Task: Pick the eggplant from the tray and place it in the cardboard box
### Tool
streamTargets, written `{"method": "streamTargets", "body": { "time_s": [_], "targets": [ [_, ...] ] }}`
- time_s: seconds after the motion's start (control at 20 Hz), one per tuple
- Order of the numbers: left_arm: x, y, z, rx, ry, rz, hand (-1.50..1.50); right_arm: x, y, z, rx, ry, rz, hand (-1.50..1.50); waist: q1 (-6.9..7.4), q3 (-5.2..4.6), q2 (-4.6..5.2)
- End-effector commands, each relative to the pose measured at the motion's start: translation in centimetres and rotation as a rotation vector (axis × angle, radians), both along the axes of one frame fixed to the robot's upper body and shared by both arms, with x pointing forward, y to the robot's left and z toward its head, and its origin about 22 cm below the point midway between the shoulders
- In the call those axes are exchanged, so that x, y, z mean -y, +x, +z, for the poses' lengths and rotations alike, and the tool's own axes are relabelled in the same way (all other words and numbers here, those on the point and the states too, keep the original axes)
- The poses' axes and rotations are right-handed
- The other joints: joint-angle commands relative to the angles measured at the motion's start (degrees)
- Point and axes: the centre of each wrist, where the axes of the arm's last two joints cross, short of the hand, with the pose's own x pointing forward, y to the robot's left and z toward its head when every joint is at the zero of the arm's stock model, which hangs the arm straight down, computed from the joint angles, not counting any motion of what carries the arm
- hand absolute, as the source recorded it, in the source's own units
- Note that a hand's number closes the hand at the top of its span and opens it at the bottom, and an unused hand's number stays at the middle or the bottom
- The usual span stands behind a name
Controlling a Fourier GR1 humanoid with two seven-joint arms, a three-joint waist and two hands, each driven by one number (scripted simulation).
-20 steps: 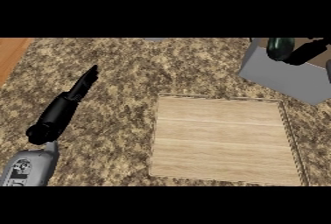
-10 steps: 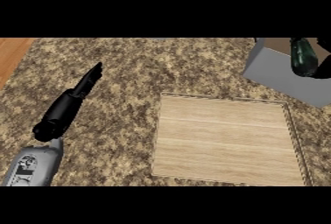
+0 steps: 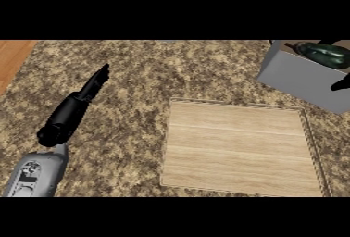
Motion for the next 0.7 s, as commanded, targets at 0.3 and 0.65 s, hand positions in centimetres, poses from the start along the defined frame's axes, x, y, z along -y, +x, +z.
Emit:
{"method": "streamTargets", "body": {
  "time_s": [0.3, 0.65],
  "targets": [
    [-0.3, 0.1, 0.4, 0.016, 0.002, 0.008, 0.00, 1.3, -0.1, -0.8, 0.088, 0.919, -0.154, -1.50, 0.02, 0.07, 0.16],
    [0.7, 0.3, 0.1, 0.015, -0.005, -0.026, 0.00, 5.3, -2.7, -0.3, 0.136, 1.026, -0.320, -1.50, 1.00, 0.14, 1.02]
  ]
}}
